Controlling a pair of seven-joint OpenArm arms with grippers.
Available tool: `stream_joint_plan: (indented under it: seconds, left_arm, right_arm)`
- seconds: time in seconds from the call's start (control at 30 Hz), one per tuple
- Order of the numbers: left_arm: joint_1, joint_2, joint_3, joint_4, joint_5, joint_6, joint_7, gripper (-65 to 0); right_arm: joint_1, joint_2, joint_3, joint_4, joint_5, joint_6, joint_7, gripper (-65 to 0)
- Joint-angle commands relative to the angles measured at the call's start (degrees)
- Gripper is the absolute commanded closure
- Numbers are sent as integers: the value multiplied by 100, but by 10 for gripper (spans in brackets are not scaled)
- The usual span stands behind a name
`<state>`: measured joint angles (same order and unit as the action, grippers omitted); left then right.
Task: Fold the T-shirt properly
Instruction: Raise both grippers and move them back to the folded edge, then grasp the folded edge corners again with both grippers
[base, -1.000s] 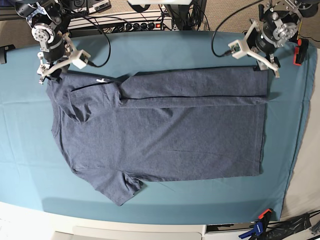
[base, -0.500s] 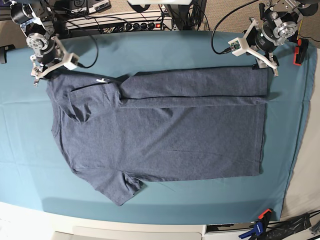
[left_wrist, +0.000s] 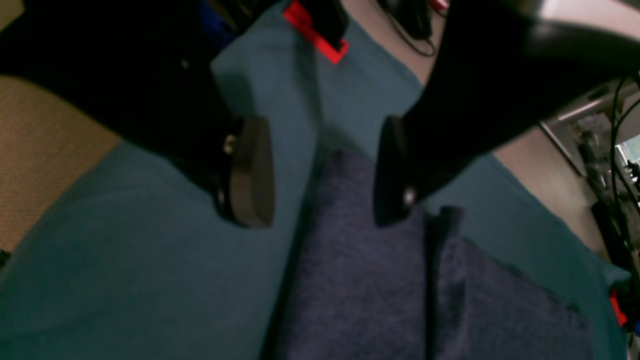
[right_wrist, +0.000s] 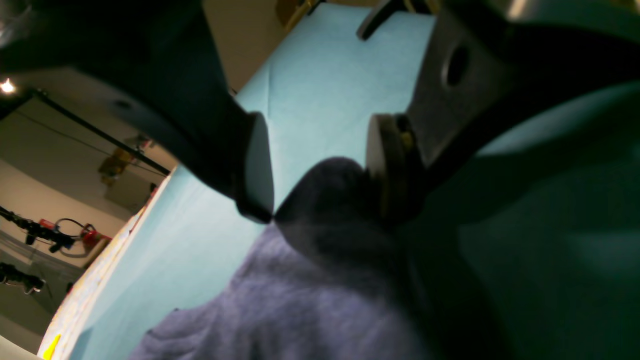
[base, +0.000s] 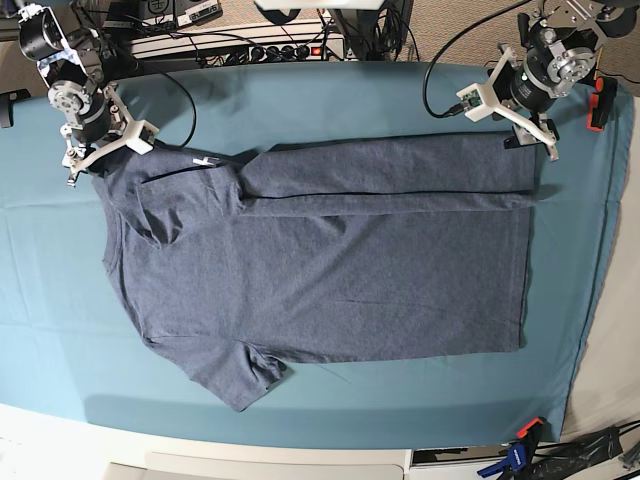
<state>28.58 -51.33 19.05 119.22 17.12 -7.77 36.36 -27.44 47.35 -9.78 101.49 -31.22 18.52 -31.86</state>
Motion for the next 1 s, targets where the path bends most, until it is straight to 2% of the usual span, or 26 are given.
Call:
stream_joint_plan:
  seconds: [0.0, 0.07, 0.1, 0.17, 0.27, 0.43, 0.6, 0.83, 0.97]
  left_arm:
    - [-15, -90, -44, 76, 50, 66, -37, -330]
    - [-15, -90, -44, 76, 48, 66, -37, -330]
    - [-15, -90, -44, 76, 48, 66, -37, -330]
    - [-15, -90, -44, 76, 48, 63, -37, -330]
    - [-15, -90, -44, 76, 48, 63, -37, -330]
    - [-15, -90, -42, 76, 50, 13, -42, -331]
    - [-15, -87, -44, -15, 127, -267, -297, -331]
    - [-17, -90, -42, -691, 748, -260, -511, -331]
    - [-15, -90, -44, -885, 780, -260, -590, -331]
  right_arm:
    - [79, 107, 50, 50, 42, -72, 35, -304]
    - [83, 105, 50, 50, 35, -70, 55, -298]
    - [79, 105, 50, 50, 35, -72, 48, -270]
    - [76, 107, 50, 48, 37, -70, 28, -183]
    - [79, 107, 50, 50, 35, -72, 13, 0]
    - [79, 107, 50, 48, -28, -74, -7, 0]
    - [81, 105, 50, 50, -31, -74, 7, 0]
    - [96, 107, 50, 50, -31, -74, 92, 0]
    - [181, 107, 50, 50, -26, -74, 149, 0]
